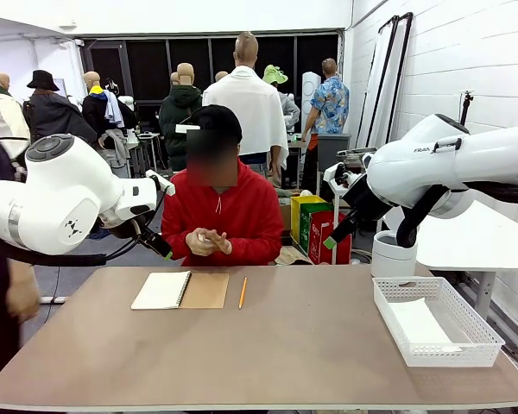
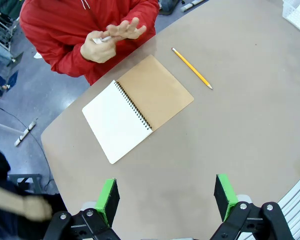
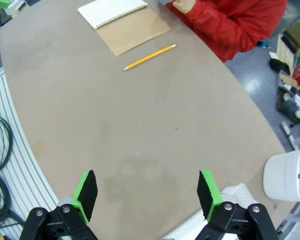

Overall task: Sort the paper based on its condition.
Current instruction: If a person hands you a paper, place it in the Organizing basket , and if it's crumpled, put it in the Trash can.

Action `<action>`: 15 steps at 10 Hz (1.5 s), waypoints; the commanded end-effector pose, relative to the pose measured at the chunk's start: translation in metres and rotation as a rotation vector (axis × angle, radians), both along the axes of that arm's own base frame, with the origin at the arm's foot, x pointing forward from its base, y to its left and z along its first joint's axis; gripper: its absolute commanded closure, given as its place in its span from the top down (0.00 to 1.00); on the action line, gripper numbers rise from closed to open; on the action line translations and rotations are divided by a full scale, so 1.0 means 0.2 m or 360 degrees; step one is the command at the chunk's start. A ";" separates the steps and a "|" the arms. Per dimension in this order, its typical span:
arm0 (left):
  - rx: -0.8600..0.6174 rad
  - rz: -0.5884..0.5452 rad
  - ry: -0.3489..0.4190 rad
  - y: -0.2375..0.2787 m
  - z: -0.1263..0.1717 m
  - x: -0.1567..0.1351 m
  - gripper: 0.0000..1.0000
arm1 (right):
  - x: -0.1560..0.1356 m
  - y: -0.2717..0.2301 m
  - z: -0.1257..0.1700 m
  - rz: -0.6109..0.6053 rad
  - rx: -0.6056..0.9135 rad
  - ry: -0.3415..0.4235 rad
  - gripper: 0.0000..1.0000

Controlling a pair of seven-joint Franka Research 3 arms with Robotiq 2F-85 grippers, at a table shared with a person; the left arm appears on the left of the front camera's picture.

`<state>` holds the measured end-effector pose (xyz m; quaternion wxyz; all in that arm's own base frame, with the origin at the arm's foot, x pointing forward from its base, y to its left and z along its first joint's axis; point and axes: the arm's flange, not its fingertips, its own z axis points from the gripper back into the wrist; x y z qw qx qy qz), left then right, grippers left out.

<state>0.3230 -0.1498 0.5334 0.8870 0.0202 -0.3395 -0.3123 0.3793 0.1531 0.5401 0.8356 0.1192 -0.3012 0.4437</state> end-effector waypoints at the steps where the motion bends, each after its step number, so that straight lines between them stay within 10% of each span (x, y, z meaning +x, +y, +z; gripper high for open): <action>1: 0.0001 -0.0001 -0.0003 0.00 0.00 0.00 1.00 | 0.00 0.01 0.00 -0.0016 0.0009 0.0003 1.00; 15: 0.0001 -0.0001 -0.0003 0.00 0.00 0.00 1.00 | 0.00 0.01 0.00 -0.0016 0.0009 0.0003 1.00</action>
